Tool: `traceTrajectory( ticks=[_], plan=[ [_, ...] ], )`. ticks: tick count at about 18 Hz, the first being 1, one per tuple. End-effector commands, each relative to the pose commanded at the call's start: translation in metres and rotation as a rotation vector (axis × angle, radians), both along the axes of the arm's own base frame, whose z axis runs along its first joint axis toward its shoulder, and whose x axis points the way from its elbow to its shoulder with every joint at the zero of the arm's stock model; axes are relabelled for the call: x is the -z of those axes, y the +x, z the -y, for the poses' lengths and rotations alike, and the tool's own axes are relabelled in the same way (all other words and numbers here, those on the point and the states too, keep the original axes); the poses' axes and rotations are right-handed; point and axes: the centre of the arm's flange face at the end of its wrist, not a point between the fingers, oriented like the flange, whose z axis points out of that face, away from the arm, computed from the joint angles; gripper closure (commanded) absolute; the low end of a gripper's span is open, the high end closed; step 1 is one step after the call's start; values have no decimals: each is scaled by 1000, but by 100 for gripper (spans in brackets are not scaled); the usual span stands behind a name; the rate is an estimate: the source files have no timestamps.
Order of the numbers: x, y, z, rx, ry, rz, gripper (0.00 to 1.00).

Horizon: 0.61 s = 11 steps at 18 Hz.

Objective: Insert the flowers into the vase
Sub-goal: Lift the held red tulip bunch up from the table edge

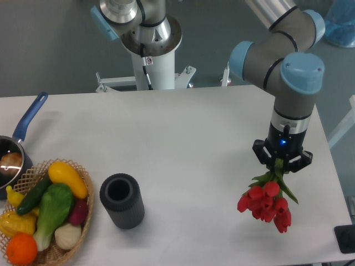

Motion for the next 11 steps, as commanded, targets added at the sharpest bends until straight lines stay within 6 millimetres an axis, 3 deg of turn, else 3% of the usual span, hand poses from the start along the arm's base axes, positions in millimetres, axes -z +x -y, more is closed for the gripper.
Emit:
traceTrajectory(
  ticks=[7,11],
  plan=[
    [-10,13,-2,18,62,21,100],
    [-44,40,-3,66,288,80,100]
  ],
)
